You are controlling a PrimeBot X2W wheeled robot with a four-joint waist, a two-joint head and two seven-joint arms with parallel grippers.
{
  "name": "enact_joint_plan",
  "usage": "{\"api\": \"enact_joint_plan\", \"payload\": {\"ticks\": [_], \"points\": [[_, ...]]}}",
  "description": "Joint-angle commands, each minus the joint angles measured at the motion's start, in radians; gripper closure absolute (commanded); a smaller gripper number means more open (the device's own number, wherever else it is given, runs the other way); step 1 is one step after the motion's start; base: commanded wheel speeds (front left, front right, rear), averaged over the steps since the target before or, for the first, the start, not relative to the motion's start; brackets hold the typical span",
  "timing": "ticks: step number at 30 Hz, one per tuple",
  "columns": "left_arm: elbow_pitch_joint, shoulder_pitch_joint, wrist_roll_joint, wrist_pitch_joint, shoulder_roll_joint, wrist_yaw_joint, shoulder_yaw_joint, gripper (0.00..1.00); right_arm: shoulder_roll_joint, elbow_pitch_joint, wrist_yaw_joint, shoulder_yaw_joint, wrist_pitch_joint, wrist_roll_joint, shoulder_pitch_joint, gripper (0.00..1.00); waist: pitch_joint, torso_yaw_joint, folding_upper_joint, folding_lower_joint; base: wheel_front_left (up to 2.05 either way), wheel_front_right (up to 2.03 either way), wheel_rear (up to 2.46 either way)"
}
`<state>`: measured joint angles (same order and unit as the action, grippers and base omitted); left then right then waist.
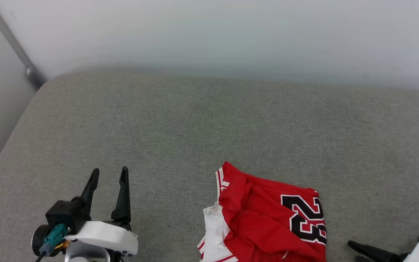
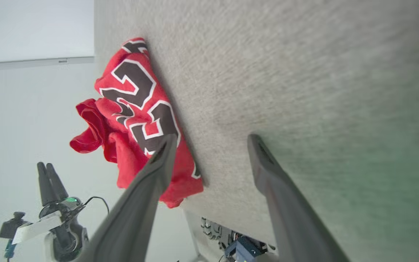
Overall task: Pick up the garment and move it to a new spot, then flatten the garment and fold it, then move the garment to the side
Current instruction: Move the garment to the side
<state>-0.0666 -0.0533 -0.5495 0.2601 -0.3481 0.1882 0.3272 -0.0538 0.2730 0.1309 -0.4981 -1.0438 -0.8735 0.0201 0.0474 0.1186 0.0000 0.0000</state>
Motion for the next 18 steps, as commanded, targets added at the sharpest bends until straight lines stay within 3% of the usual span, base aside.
{"api": "enact_joint_plan", "payload": {"ticks": [1, 5, 11, 12, 13, 14, 18], "points": [[0.0, -0.028, 0.007, 0.006, 0.004, -0.003, -0.005, 0.0, 0.005, 0.049, 0.0, 0.023, -0.008, -0.062, 0.026, 0.0, 0.02, 0.019, 0.0, 0.0, 0.0, 0.0, 0.0], [-0.006, -0.042, 0.017, 0.006, 0.012, -0.017, -0.006, 0.0, 0.006, 0.209, -0.001, 0.1, 0.01, -0.206, 0.097, 0.0, 0.041, 0.039, 0.0, 0.0, 0.0, 0.0, 0.0], [-0.015, -0.065, 0.036, 0.006, 0.021, -0.035, -0.005, 0.0, 0.019, 0.354, 0.0, 0.243, 0.063, -0.32, 0.173, 0.0, 0.06, 0.062, 0.0, 0.0, 0.0, 0.0, 0.0], [-0.015, -0.066, 0.038, 0.007, 0.02, -0.035, -0.009, 0.0, 0.021, 0.363, 0.0, 0.26, 0.074, -0.333, 0.178, 0.25, 0.061, 0.063, 0.0, 0.0, 0.0, 0.0, 0.0], [-0.015, -0.067, 0.039, 0.007, 0.02, -0.035, -0.013, 0.0, 0.021, 0.368, 0.0, 0.274, 0.081, -0.348, 0.182, 0.66, 0.062, 0.064, 0.0, 0.0, 0.0, 0.0, 0.0], [-0.016, -0.066, 0.041, 0.006, 0.021, -0.035, -0.015, 0.0, 0.022, 0.368, 0.0, 0.289, 0.087, -0.351, 0.185, 1.0, 0.062, 0.064, 0.0, 0.0, 0.0, 0.0, 0.0], [-0.017, -0.05, 0.046, 0.006, 0.023, -0.033, -0.029, 0.0, 0.018, 0.307, 0.0, 0.332, 0.102, -0.321, 0.182, 1.0, 0.052, 0.054, 0.0, 0.0, 0.0, 0.0, 0.0]]}}
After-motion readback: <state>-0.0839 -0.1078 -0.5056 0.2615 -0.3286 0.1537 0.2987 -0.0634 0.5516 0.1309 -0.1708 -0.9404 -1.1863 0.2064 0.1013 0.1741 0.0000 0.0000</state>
